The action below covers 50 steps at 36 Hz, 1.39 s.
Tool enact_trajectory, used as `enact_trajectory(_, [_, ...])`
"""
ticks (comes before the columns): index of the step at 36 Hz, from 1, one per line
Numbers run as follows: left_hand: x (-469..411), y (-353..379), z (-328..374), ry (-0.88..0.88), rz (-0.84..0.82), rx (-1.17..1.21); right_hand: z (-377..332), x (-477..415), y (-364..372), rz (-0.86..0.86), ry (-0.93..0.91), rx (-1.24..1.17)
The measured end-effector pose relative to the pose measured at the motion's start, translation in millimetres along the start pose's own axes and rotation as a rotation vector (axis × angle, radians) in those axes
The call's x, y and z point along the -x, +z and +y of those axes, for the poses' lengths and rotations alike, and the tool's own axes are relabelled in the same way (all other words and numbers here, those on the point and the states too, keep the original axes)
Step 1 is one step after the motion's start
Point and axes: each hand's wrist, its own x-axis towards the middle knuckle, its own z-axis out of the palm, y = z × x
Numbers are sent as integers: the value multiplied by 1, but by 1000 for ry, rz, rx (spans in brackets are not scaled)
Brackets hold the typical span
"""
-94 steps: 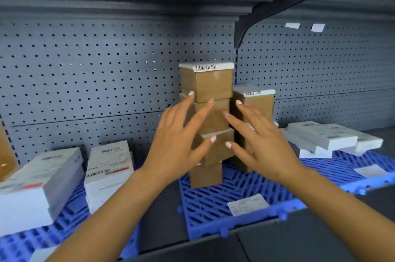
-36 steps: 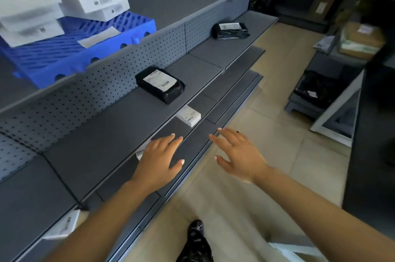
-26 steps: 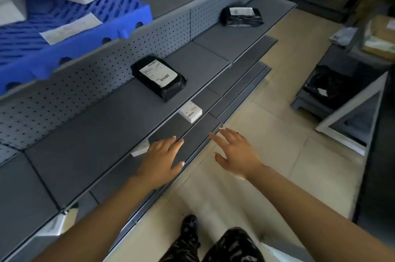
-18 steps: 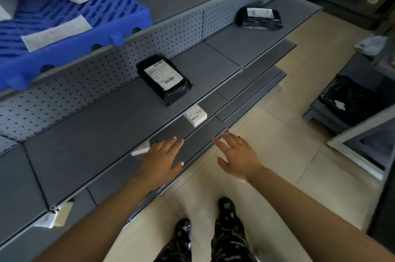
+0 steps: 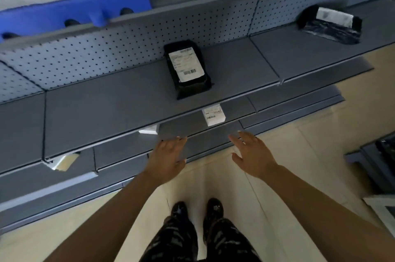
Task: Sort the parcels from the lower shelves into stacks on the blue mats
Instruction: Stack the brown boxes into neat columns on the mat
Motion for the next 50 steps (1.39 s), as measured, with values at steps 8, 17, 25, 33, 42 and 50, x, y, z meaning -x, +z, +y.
enact_trajectory(8, [-21, 39, -31, -131, 26, 26, 12, -65, 44, -33, -40, 32])
enact_trajectory(17, [-80, 116, -107, -214, 60, -28, 35, -183, 128, 45, -28, 66])
enact_trajectory(25, [-138, 183, -201, -319, 180, -96, 65, -292, 203, 164, 40, 47])
enact_trajectory(33, [-172, 225, -261, -307, 321, -213, 75, -363, 251, 404, 36, 101])
enact_trajectory(42, [-192, 241, -302, -350, 394, -293, 78, -379, 268, 595, -14, 108])
enact_trajectory(50, [-197, 244, -301, -406, 452, -293, 78, -381, 270, 651, -33, 81])
